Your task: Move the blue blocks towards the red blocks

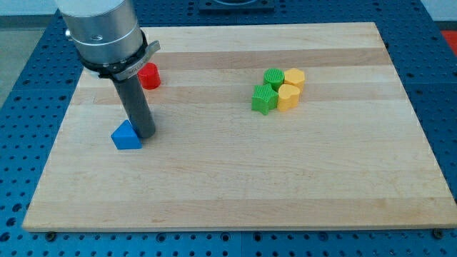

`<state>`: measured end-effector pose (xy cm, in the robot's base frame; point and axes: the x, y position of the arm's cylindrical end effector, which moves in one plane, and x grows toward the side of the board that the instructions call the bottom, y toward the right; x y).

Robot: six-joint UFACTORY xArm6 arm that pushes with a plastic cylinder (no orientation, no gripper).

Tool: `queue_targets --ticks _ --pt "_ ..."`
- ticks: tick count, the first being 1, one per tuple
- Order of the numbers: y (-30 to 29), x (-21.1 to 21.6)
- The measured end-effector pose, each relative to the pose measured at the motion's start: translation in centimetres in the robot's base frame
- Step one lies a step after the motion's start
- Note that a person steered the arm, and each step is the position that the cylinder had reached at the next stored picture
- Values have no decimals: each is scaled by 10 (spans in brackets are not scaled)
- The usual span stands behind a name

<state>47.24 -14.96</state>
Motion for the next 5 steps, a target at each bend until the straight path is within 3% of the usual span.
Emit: queue_targets --ticks 2,3,5 --pt "12 48" --pt "-12 58" --pt "-47 34"
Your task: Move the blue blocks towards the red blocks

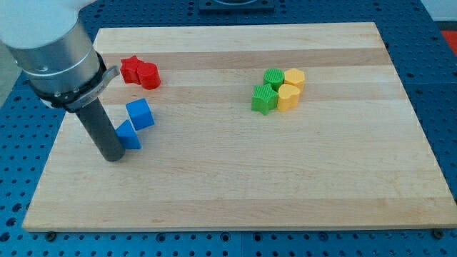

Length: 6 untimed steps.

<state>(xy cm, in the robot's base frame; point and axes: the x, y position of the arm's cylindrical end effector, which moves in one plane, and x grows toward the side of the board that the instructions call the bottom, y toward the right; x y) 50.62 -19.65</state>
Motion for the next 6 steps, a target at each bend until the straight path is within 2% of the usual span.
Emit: queue_targets --ticks 2,3,4,6 --pt "1 -27" --pt "1 -23" --pt "6 2" --pt "10 -16"
